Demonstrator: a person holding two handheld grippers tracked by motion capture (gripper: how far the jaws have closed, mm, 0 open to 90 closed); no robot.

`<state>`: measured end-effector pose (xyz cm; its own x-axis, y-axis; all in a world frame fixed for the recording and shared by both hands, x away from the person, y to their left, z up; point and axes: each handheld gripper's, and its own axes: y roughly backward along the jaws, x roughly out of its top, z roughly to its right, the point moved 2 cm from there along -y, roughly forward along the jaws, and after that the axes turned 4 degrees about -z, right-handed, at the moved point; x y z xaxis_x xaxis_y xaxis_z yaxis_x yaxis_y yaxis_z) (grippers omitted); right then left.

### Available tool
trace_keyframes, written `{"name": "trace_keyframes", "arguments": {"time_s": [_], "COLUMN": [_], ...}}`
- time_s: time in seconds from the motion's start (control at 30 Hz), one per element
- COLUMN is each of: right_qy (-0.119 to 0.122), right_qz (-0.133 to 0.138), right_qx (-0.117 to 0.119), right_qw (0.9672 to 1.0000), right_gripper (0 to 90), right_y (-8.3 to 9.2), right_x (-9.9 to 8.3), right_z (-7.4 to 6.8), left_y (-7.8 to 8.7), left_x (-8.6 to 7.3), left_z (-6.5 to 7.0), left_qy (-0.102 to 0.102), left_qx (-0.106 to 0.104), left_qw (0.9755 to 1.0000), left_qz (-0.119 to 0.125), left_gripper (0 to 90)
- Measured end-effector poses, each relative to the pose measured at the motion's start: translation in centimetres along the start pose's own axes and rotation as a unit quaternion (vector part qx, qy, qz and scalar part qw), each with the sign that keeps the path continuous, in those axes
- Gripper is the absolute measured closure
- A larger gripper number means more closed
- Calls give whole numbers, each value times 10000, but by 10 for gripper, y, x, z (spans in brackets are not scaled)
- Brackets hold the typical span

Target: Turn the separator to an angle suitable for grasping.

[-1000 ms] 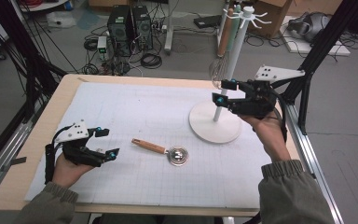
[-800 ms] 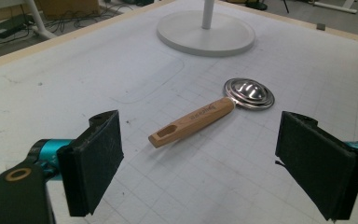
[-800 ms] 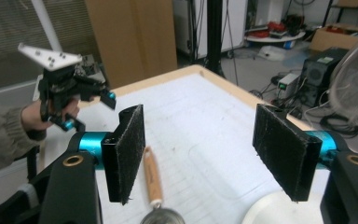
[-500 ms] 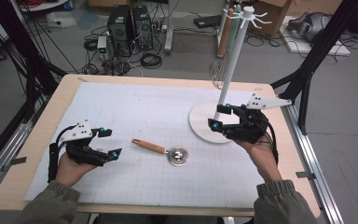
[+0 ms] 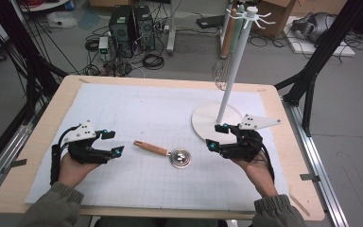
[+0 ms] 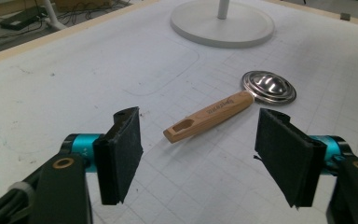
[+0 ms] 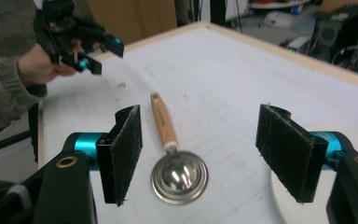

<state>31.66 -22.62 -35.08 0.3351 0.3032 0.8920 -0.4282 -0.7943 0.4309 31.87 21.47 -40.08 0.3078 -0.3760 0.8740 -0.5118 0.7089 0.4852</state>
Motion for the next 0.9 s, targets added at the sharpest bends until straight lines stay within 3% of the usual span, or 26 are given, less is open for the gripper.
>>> {"name": "trace_keyframes", "arguments": {"time_s": [0.37,0.9], "right_qy": [69,383], "right_qz": [-430,-908], "right_qx": [47,235], "right_qw": [9990,9949], "right_gripper": [304,306], "right_y": [-31,-97], "right_x": [-12,-12], "right_z": [-3,-10], "left_y": [0,0], "left_x": [-1,-1], "left_z": [0,2], "left_qy": [25,6], "left_qx": [-83,-183], "left_qw": [10000,9998], "left_qz": [19,21], "left_gripper": [318,267]}}
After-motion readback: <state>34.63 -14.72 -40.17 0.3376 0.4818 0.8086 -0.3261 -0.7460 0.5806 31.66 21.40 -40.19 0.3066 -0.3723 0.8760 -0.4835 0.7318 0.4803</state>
